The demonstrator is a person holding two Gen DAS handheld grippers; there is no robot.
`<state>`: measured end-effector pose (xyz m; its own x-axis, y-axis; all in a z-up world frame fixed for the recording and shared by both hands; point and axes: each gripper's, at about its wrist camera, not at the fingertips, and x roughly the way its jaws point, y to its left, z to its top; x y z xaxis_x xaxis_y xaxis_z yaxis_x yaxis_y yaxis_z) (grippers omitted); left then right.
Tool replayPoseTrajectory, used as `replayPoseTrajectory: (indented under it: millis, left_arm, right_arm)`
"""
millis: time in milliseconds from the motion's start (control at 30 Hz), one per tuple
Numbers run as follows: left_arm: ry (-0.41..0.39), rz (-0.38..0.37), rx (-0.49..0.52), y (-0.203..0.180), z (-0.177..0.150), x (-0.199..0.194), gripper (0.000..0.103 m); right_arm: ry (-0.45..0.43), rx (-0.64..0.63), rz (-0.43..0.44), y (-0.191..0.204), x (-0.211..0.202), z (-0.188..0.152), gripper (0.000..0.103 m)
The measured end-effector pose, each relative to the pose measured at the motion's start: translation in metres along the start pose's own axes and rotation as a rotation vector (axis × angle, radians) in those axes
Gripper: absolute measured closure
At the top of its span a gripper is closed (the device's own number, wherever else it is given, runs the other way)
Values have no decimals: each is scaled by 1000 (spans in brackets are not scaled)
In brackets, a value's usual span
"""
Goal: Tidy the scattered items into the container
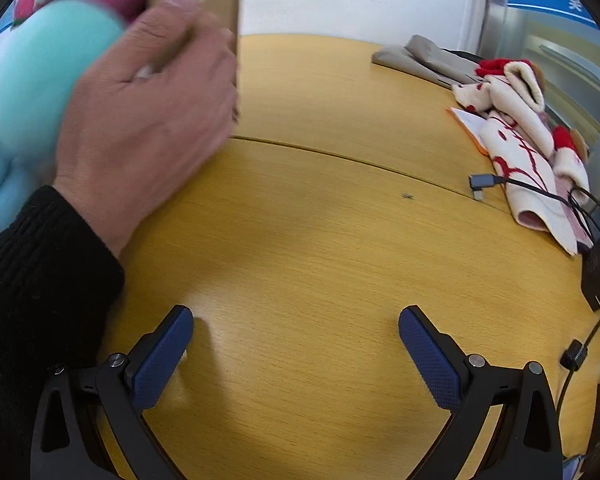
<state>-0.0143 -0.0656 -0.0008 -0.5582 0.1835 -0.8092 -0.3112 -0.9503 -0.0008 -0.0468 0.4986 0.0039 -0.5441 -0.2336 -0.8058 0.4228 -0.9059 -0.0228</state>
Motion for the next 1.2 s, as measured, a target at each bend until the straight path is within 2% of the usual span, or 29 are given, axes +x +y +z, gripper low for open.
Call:
replayPoseTrajectory:
  millis: [1200]
  left_arm:
    - [0, 6, -5, 1, -1, -2, 0]
  right_arm:
    - [-2, 1, 1, -1, 0, 0, 0]
